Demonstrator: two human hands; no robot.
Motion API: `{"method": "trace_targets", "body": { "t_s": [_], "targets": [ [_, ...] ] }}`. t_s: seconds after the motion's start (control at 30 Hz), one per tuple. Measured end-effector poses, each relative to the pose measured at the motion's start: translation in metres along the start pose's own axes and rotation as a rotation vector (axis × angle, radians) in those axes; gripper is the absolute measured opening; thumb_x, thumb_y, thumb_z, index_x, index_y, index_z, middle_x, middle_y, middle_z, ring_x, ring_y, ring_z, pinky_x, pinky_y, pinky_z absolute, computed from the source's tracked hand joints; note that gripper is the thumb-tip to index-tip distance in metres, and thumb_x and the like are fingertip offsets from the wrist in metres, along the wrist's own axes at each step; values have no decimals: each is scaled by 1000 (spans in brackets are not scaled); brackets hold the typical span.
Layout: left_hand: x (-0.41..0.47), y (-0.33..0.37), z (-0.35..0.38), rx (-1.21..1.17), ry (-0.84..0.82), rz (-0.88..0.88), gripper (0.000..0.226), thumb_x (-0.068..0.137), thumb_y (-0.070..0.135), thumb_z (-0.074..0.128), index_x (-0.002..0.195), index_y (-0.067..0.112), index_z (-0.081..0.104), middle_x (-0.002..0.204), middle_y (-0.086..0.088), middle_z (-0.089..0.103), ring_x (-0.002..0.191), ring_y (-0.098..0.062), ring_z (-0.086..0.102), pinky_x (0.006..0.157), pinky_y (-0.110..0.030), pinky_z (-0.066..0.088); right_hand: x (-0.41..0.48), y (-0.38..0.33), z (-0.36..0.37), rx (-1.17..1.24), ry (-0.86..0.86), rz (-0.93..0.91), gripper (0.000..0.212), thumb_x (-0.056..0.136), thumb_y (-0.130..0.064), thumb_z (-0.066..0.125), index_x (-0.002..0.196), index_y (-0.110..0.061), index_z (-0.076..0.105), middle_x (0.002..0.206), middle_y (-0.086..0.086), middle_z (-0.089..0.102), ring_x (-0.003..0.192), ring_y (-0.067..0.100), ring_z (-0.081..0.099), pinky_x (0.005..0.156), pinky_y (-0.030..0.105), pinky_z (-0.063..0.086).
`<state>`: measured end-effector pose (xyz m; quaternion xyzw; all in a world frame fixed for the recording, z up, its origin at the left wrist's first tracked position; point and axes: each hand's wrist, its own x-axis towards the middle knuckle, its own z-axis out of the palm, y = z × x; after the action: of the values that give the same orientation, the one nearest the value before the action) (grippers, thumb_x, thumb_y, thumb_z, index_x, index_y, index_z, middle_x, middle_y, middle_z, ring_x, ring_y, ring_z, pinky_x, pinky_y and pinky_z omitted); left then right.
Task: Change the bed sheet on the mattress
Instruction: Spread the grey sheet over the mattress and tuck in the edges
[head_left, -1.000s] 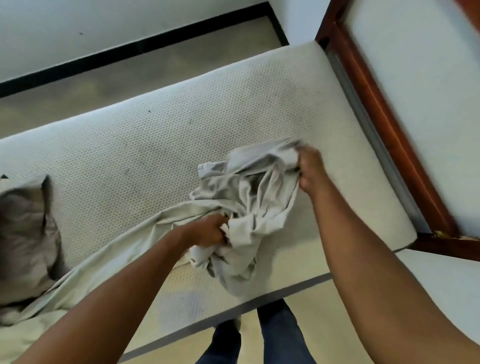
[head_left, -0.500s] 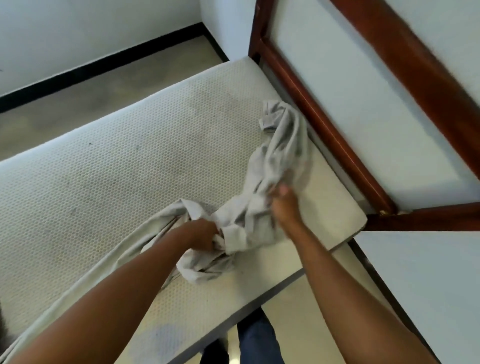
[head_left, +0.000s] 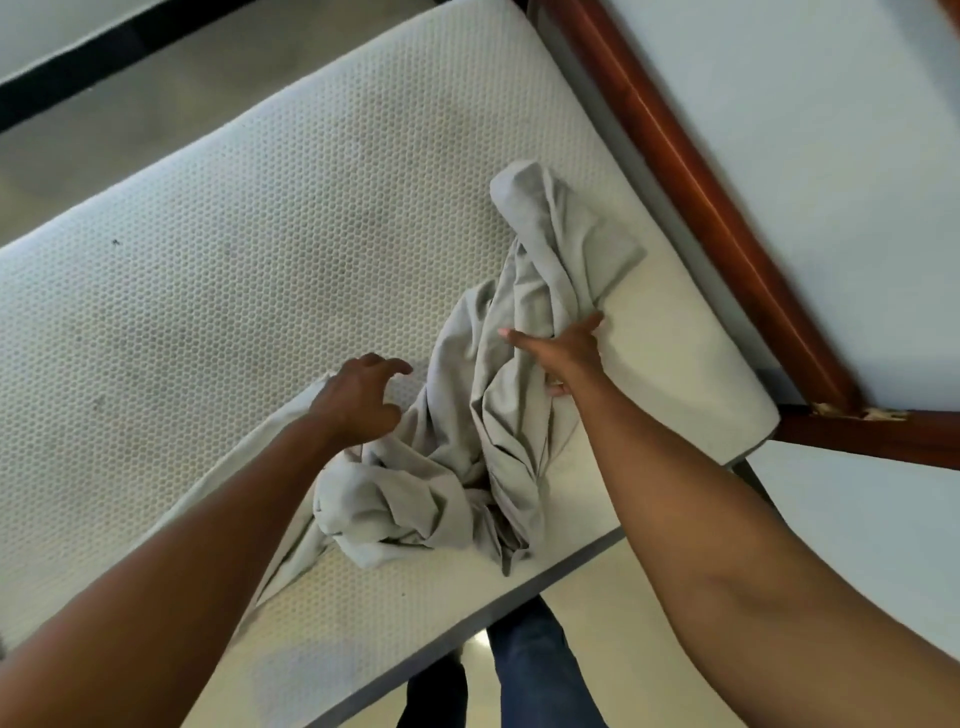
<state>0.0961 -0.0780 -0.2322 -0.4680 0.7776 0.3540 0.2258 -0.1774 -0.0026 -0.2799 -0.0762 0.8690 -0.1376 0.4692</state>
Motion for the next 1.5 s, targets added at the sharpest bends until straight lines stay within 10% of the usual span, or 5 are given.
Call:
{"method": "trace_targets", "body": {
  "t_s": [0.27, 0.47, 0.8, 1.2, 1.5],
  "targets": [
    [27, -20, 11, -26, -49, -133, 52, 96, 56, 53, 140, 27, 55, 136, -8, 61, 123, -29, 58, 103, -45, 47, 56, -62, -38, 626, -137, -52, 20, 95, 2, 54, 112, 1, 65, 83, 11, 70, 67, 27, 68, 68, 44, 63],
    [23, -31, -11, -67, 225, -177, 59, 99, 61, 36, 136, 21, 57, 125, -18, 65, 117, -40, 59, 97, -52, 48, 102, -118, -147, 1488, 140, -304, 43, 93, -2, 57, 133, -13, 46, 124, 23, 63, 102, 36, 67, 76, 46, 62],
    [-29, -55, 28, 39, 162, -313, 61, 88, 29, 66, 144, 16, 44, 131, -15, 56, 122, -37, 52, 94, -51, 47, -7, 34, 11, 317, 372, -244, 63, 82, -31, 64, 138, -5, 49, 132, 20, 61, 119, 36, 61, 99, 42, 50],
    [-82, -195, 75, 94, 300, -337, 21, 94, 23, 54, 100, 12, 72, 99, -17, 67, 92, -39, 66, 78, -44, 54, -83, 94, 181, 447, -98, 18, 36, 92, -21, 70, 123, -13, 54, 120, 13, 64, 96, 29, 68, 64, 37, 62],
    [-71, -280, -99, -256, 931, -670, 33, 94, 15, 44, 114, -6, 60, 116, -33, 64, 113, -49, 59, 97, -49, 47, -128, 88, 177, 347, -115, -62, 14, 96, -9, 62, 109, -11, 62, 103, 11, 67, 80, 25, 66, 59, 33, 59]
  ]
}}
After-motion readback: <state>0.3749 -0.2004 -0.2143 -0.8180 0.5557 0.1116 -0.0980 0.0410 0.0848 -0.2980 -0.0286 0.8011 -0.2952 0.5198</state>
